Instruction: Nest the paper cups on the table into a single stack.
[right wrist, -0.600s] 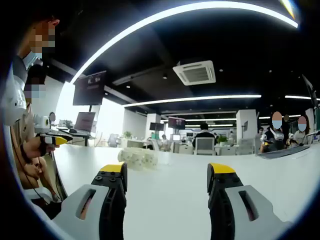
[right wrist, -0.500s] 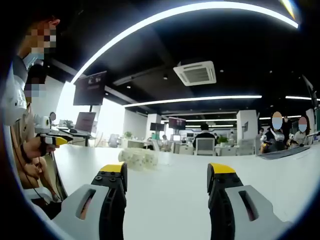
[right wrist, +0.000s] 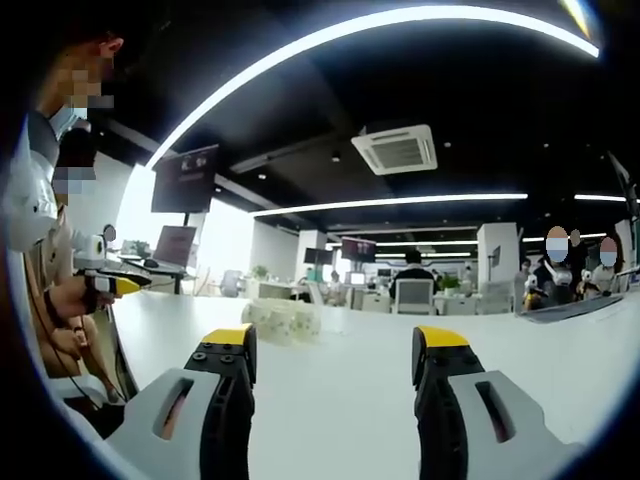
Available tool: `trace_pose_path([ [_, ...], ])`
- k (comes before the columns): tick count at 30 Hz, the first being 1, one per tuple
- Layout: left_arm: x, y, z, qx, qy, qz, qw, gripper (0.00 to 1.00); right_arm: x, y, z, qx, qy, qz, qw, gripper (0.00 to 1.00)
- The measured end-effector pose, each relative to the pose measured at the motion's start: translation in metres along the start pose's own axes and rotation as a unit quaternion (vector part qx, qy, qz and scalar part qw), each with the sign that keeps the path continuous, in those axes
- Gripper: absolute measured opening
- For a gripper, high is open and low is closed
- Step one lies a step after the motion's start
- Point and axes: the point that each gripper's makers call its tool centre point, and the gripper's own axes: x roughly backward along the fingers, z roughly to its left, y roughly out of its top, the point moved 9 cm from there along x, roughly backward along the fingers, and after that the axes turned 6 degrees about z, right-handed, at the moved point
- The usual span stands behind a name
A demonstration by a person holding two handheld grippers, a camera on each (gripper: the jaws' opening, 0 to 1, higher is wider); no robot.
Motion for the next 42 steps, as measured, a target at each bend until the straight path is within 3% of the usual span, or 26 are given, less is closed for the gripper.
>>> trace_pose_path([
  [42,0.004,-0.006,0.017,0.006,0.022,0.006,0.9997,0.54,0.008,0.000,-0.003,0.016,-0.010,-0.005,0.9998,0.61],
])
